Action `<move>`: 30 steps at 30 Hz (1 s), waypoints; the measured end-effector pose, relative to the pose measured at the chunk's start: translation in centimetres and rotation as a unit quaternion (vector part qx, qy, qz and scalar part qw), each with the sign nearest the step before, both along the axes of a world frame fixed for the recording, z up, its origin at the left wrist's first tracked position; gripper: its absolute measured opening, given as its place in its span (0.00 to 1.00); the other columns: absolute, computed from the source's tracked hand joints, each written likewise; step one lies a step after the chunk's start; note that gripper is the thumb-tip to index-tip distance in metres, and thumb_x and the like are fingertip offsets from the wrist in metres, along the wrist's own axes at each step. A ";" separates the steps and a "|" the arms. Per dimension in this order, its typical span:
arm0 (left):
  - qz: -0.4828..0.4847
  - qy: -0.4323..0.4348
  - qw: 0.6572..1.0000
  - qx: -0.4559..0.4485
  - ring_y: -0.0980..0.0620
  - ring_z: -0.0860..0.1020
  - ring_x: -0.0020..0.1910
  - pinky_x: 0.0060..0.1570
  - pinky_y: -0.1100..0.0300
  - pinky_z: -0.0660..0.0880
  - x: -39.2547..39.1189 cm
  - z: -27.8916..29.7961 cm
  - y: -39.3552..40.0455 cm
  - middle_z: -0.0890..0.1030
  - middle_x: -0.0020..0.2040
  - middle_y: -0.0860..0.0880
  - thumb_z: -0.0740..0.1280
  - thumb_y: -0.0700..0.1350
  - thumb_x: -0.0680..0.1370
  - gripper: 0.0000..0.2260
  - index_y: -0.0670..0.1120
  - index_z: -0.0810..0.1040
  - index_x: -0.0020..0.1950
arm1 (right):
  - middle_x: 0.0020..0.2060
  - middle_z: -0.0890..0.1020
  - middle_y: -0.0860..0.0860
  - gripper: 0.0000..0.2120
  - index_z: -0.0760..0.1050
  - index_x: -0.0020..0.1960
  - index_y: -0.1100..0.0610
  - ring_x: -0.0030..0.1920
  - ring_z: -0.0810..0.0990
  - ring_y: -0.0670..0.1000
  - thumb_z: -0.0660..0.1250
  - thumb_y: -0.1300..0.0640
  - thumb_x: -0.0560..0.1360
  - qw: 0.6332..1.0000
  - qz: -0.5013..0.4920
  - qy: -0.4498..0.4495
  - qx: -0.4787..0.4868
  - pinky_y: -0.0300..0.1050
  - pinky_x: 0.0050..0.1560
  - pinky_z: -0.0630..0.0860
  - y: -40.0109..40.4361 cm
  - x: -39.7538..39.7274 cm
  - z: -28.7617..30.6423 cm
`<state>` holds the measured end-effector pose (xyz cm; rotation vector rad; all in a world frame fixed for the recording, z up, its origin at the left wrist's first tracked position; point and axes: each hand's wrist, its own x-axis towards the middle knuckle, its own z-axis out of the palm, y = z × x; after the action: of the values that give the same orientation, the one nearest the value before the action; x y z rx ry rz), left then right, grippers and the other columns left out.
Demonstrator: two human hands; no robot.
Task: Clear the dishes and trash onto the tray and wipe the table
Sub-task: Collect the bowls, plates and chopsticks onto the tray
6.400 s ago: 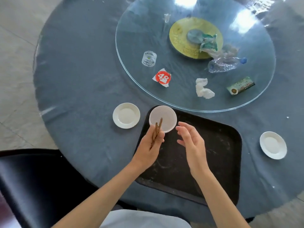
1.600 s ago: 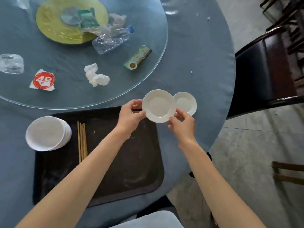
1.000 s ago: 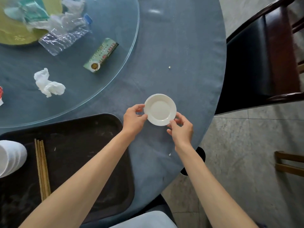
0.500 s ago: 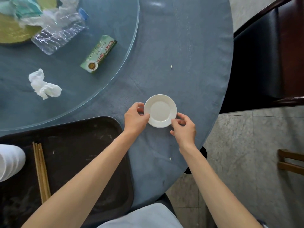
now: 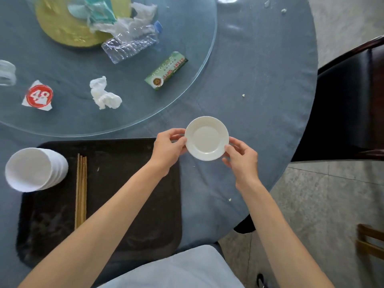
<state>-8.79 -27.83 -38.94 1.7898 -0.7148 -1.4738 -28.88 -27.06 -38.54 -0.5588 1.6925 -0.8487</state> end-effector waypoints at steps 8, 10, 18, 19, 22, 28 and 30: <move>0.116 -0.015 0.993 -0.035 0.55 0.84 0.53 0.48 0.63 0.82 9.5 5.6 9.2 0.85 0.53 0.51 0.71 0.39 0.79 0.10 0.50 0.83 0.58 | 0.53 0.86 0.56 0.10 0.84 0.57 0.51 0.52 0.86 0.52 0.71 0.62 0.80 0.992 0.115 -0.049 -0.027 0.37 0.47 0.83 4.1 9.9 4.1; 0.144 -0.023 0.989 -0.030 0.55 0.83 0.54 0.51 0.61 0.82 11.9 6.1 11.8 0.84 0.54 0.53 0.72 0.41 0.79 0.10 0.52 0.83 0.59 | 0.50 0.87 0.55 0.10 0.84 0.57 0.52 0.51 0.85 0.50 0.71 0.63 0.80 0.988 0.144 -0.053 -0.028 0.36 0.47 0.82 5.5 12.8 4.7; 0.257 -0.018 0.966 -0.003 0.52 0.83 0.55 0.47 0.63 0.82 21.7 5.0 23.0 0.84 0.55 0.50 0.70 0.39 0.80 0.11 0.48 0.82 0.62 | 0.49 0.85 0.45 0.11 0.82 0.61 0.48 0.51 0.85 0.48 0.72 0.58 0.80 0.962 0.272 0.007 -0.004 0.41 0.53 0.83 12.7 24.4 3.7; 0.267 -0.017 0.963 0.005 0.52 0.83 0.55 0.48 0.63 0.82 22.8 4.6 24.3 0.84 0.55 0.50 0.70 0.39 0.80 0.11 0.48 0.82 0.62 | 0.48 0.85 0.44 0.11 0.82 0.61 0.48 0.51 0.85 0.48 0.72 0.58 0.80 0.958 0.286 0.014 0.002 0.40 0.52 0.82 13.5 25.8 3.3; 0.297 -0.028 0.954 0.041 0.52 0.82 0.56 0.55 0.56 0.82 25.6 3.1 27.6 0.84 0.55 0.50 0.69 0.38 0.80 0.12 0.48 0.82 0.62 | 0.47 0.85 0.43 0.12 0.82 0.61 0.49 0.49 0.84 0.47 0.72 0.59 0.80 0.947 0.317 0.034 0.029 0.36 0.46 0.80 16.0 29.5 1.6; 0.291 -0.077 0.949 0.093 0.53 0.81 0.54 0.58 0.52 0.81 30.3 -0.3 31.7 0.83 0.51 0.53 0.68 0.37 0.80 0.13 0.47 0.83 0.63 | 0.48 0.85 0.47 0.13 0.81 0.62 0.51 0.50 0.84 0.48 0.72 0.61 0.80 0.935 0.341 0.065 0.075 0.37 0.45 0.81 19.4 34.7 -1.6; 0.264 -0.089 0.954 0.107 0.55 0.82 0.51 0.58 0.51 0.81 31.5 -1.4 32.5 0.83 0.49 0.55 0.68 0.37 0.80 0.13 0.48 0.83 0.63 | 0.49 0.86 0.48 0.12 0.82 0.62 0.51 0.50 0.85 0.49 0.71 0.61 0.80 0.932 0.344 0.084 0.078 0.40 0.47 0.83 20.2 35.7 -2.3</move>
<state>22.67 4.68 -40.31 2.0890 -0.1302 -1.0671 6.80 -6.82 -40.84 -1.0522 1.5315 -0.1602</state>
